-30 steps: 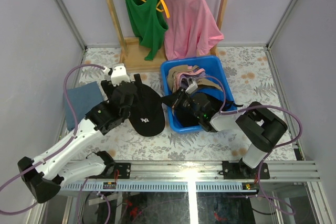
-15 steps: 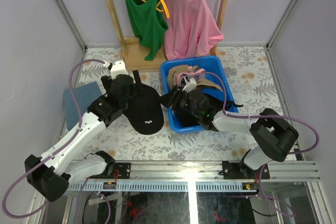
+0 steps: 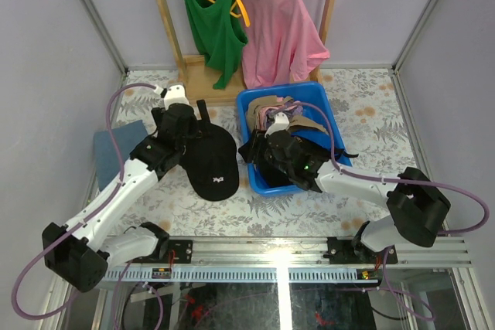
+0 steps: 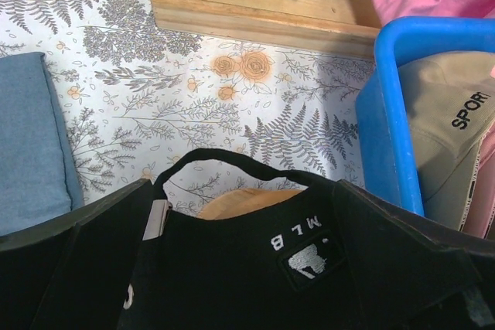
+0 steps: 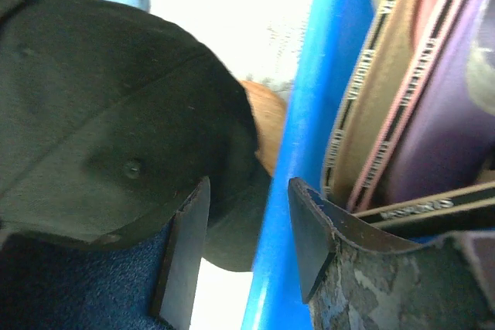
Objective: Stack the hats
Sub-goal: Adjust the bin at the center of the board.
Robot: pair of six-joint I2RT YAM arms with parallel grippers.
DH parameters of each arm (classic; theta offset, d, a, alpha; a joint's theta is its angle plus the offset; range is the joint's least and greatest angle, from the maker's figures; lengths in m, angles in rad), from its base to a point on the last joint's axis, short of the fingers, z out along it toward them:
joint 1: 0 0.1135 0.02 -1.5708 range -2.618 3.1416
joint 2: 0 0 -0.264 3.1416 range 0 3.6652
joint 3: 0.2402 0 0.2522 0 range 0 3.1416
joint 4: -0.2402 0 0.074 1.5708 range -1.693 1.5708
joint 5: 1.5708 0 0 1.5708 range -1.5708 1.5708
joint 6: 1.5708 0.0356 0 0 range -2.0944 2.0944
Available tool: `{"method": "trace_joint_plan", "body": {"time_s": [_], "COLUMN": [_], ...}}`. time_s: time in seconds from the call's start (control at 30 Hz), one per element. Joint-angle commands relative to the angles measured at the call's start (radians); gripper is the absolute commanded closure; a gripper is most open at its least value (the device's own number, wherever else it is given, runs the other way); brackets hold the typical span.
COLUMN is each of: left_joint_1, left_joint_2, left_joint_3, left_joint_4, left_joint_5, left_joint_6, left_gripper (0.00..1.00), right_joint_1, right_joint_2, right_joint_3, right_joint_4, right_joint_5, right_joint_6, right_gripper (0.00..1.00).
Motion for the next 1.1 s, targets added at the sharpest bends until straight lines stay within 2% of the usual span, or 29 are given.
{"method": "trace_joint_plan", "body": {"time_s": [0.0, 0.27, 0.57, 0.93, 1.07], "left_joint_1": [0.023, 0.040, 0.076, 0.090, 0.091], "left_joint_2": [0.029, 0.054, 0.046, 0.030, 0.030], "left_joint_3": [0.008, -0.011, -0.030, -0.048, -0.051], "left_joint_4": [-0.012, -0.031, -0.051, -0.050, -0.046], "left_joint_5": [0.039, 0.064, 0.083, 0.097, 0.104], "left_joint_6": [0.022, 0.002, -0.009, -0.014, -0.017], "left_gripper": [0.00, 0.00, 0.00, 0.00, 0.00], "right_joint_1": [0.006, 0.022, 0.023, 0.018, 0.016], "right_joint_2": [0.000, 0.067, -0.012, -0.122, -0.156], "right_joint_3": [0.065, 0.121, 0.094, 0.019, 0.005], "right_joint_4": [-0.241, -0.386, -0.565, -0.743, -0.777], "right_joint_5": [0.109, 0.129, 0.288, 0.454, 0.477], "right_joint_6": [-0.105, -0.159, -0.206, -0.213, -0.217], "right_gripper": [0.49, 0.56, 0.68, 0.67, 0.62]}}
